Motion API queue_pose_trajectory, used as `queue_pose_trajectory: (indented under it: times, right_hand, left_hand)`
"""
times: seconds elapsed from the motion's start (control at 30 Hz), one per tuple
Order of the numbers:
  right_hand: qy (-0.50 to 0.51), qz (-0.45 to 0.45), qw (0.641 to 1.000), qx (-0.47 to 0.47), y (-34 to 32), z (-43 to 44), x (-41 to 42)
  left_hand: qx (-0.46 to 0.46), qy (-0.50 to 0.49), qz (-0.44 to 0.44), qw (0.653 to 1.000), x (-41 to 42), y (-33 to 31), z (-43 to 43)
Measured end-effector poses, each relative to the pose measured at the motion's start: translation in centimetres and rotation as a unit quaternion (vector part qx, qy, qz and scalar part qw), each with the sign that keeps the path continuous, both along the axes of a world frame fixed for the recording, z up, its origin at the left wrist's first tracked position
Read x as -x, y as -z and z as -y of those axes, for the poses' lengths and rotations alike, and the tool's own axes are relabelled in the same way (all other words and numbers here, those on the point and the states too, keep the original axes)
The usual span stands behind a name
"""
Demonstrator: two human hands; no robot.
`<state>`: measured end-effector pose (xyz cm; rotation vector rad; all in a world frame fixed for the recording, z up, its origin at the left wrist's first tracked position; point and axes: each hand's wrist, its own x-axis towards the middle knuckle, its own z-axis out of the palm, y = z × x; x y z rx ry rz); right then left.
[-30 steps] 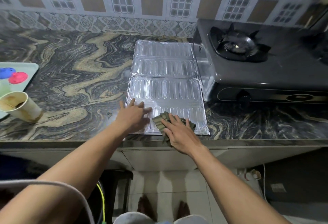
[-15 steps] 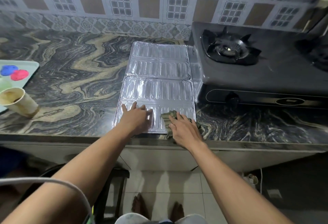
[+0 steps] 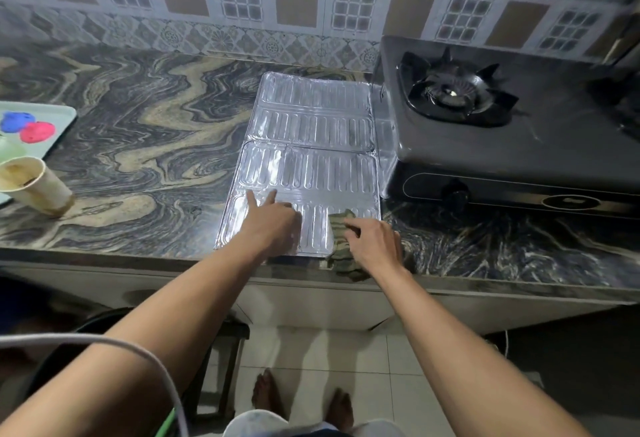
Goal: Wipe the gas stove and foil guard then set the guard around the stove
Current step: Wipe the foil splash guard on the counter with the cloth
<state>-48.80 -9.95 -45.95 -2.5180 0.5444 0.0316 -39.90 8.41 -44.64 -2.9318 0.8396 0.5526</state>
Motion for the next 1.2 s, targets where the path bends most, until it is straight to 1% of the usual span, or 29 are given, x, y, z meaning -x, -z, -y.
queue_pose_trajectory:
  times: [0.13, 0.3, 0.4, 0.43, 0.6, 0.73, 0.83, 0.9, 0.97, 1.07, 1.13, 1.2]
  right_hand:
    - [0.037, -0.014, 0.993, -0.111, -0.5, 0.9, -0.4]
    - [0.095, 0.009, 0.981, -0.168, -0.2, 1.1, -0.8]
    - [0.118, 0.019, 0.962, -0.244, 0.0, 1.1, -1.0]
    - [0.117, 0.02, 0.959, -0.257, 0.1, 1.2, -1.1]
    - [0.098, 0.013, 0.973, -0.208, 1.0, 1.9, -0.8]
    - [0.104, 0.022, 0.978, -0.179, 0.1, 2.3, -0.6]
    - [0.078, 0.026, 0.985, -0.155, -0.9, 2.6, -0.3]
    - [0.051, 0.03, 0.99, -0.125, -1.9, 2.9, -0.2]
    - [0.035, 0.035, 0.993, -0.107, -2.9, 3.3, 0.0]
    - [0.018, 0.043, 0.994, -0.094, -5.0, 3.8, 0.6]
    - [0.012, 0.052, 0.994, -0.097, -6.6, 4.1, 0.9]
    - [0.009, 0.064, 0.992, -0.108, -8.4, 4.5, 0.9]
  left_hand:
    - [0.032, -0.013, -0.007, 0.999, 0.7, -0.2, 2.4]
    - [0.109, -0.018, -0.033, 0.993, 0.6, -0.1, 4.3]
    - [0.132, -0.009, -0.019, 0.991, 0.5, 0.2, 5.2]
    - [0.14, -0.006, -0.011, 0.99, 0.5, 0.3, 5.4]
    - [0.167, -0.022, 0.009, 0.986, 0.7, 1.3, 5.2]
    - [0.194, -0.028, -0.005, 0.981, 0.4, 1.1, 5.0]
    - [0.185, -0.019, -0.032, 0.982, 0.0, 0.2, 5.0]
    - [0.198, -0.016, -0.046, 0.979, -0.1, -0.6, 4.8]
    - [0.232, -0.011, -0.084, 0.969, -0.4, -1.7, 4.6]
    - [0.277, 0.014, -0.165, 0.946, -0.5, -4.3, 4.6]
    - [0.288, 0.037, -0.192, 0.938, -0.4, -6.6, 4.6]
    - [0.284, 0.06, -0.199, 0.936, -0.3, -9.1, 4.7]
